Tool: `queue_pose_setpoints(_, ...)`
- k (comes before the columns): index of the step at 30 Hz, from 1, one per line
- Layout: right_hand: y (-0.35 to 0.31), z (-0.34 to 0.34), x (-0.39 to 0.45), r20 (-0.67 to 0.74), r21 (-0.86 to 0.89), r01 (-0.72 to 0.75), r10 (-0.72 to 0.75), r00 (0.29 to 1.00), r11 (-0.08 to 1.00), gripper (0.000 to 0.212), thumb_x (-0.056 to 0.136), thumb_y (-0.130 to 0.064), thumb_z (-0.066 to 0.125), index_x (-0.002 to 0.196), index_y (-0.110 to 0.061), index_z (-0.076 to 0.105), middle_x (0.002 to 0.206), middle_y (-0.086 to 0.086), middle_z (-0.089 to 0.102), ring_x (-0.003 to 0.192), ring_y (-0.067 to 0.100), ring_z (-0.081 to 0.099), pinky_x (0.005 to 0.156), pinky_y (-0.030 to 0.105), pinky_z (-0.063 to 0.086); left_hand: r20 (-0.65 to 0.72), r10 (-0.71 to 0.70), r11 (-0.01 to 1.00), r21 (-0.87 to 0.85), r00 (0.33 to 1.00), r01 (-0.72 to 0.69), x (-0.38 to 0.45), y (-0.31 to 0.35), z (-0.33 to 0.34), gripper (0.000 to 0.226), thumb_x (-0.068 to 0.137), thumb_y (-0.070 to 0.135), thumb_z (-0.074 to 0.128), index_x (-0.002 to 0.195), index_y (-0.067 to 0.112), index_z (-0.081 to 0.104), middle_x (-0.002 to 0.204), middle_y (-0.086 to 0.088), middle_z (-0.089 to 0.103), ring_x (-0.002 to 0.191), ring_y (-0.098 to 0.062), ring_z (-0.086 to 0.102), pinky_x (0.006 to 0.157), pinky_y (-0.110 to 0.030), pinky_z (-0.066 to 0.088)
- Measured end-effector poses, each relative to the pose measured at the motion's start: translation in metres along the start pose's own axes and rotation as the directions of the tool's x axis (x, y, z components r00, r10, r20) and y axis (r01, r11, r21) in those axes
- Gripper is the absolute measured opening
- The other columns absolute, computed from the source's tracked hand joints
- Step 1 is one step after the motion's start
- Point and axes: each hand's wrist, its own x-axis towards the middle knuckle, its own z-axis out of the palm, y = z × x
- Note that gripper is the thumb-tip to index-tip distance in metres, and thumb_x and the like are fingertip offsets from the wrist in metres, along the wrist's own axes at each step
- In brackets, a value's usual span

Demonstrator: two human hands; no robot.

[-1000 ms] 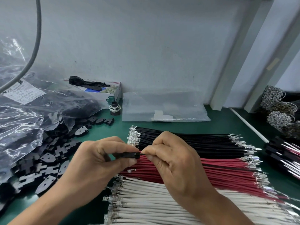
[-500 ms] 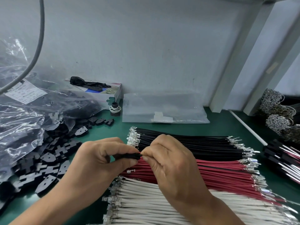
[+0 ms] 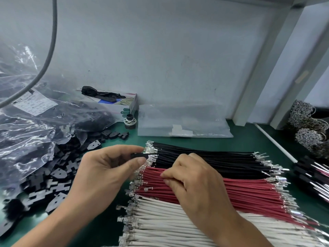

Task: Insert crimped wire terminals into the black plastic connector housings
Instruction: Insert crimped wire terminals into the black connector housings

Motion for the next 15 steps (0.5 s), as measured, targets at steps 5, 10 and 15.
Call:
queue_pose_setpoints(5,0.0002,-0.0022,0.0001,0.051,-0.018,0.01,-0.01,0.999,1.0,0.003,0.089,-0.027,0.073,0.091,-0.03,0.071,0.09,-0.017,0.058,0.085,0.006,0.054,0.07,0.028,0.051,-0.034,-0.065,0.997,-0.045,0.997,0.063,0.0011,-0.0021,-0.0017,0.022,0.068,0.018,0.084,0.088,0.028,0.084,0.065,-0.006,0.074,0.047,-0.005,0.061,0.044,-0.012,0.046)
queue_pose_setpoints(10,-0.0015,-0.003,0.0011,0.038,0.022,-0.03,0.029,0.999,0.999,0.004,0.088,-0.03,0.076,0.091,-0.032,0.074,0.087,-0.018,0.057,0.085,0.003,0.052,0.07,0.022,0.048,-0.044,-0.064,0.998,-0.033,0.997,0.062,0.0025,-0.0049,-0.0046,0.021,0.068,0.026,0.085,0.089,0.028,0.083,0.069,-0.009,0.075,0.049,-0.011,0.063,0.043,-0.019,0.049)
queue_pose_setpoints(15,0.0008,-0.0057,-0.0007,-0.008,0.027,-0.041,0.042,0.999,0.999,0.006,0.092,-0.022,0.07,0.091,-0.027,0.068,0.089,-0.018,0.062,0.085,0.003,0.057,0.071,0.027,0.052,-0.061,-0.062,0.996,-0.061,0.996,0.058,0.0032,-0.0055,-0.007,0.028,0.065,0.033,0.084,0.092,0.026,0.083,0.074,-0.011,0.076,0.056,-0.015,0.066,0.044,-0.021,0.049)
